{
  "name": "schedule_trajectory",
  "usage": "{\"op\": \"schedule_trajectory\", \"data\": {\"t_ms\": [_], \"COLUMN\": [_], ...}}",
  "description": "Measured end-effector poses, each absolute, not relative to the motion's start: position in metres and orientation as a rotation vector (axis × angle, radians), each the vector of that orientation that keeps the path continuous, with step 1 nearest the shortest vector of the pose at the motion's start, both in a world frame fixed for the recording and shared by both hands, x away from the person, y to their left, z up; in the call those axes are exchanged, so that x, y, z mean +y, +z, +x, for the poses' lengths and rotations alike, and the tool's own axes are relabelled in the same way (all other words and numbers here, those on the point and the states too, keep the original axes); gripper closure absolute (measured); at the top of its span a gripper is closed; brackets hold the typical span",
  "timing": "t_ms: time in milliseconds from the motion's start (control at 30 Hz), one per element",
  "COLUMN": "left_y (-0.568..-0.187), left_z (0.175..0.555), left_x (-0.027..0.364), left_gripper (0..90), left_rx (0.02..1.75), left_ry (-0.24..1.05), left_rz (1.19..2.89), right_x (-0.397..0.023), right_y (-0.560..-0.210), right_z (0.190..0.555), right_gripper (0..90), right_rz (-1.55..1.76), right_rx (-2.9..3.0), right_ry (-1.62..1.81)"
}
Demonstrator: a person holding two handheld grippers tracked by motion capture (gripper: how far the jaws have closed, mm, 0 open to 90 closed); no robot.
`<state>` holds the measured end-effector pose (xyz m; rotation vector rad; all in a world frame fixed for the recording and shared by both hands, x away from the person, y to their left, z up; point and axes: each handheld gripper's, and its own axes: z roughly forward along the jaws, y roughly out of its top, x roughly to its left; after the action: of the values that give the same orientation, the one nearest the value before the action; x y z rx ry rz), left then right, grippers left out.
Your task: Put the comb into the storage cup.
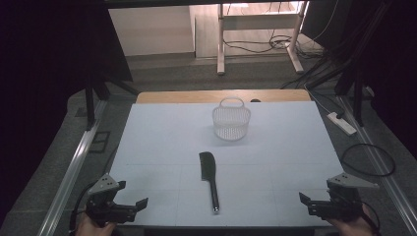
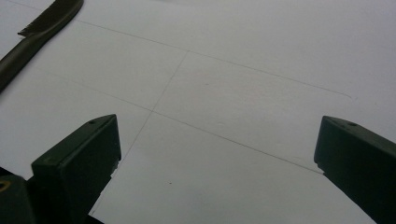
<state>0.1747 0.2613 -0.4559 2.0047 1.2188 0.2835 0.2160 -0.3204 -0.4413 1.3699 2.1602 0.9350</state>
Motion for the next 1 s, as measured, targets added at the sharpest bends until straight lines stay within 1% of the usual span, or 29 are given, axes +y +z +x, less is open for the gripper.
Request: {"op": "schedule_trajectory", "data": {"t_ms": [567,900,1000], "left_y": [-0.453,-0.453,-0.452], "left_z": [0.197,0.206,0.210], "left_x": [0.248,0.236,0.230], "left_gripper": [0.0,0.0,0.0], "left_rx": [1.077,1.063,1.052], "left_ry": [0.200,0.183,0.185], "left_rz": [2.017,2.011,2.034], "right_x": [-0.321,-0.321,-0.321], "right_y": [-0.441,-0.441,-0.441], "right_z": [0.216,0.216,0.216], "right_gripper": [1.8,1.8,1.9], "right_rz": [1.374,1.372,1.373], "right_rx": [2.149,2.151,2.150], "right_ry": [0.944,0.941,0.943]}}
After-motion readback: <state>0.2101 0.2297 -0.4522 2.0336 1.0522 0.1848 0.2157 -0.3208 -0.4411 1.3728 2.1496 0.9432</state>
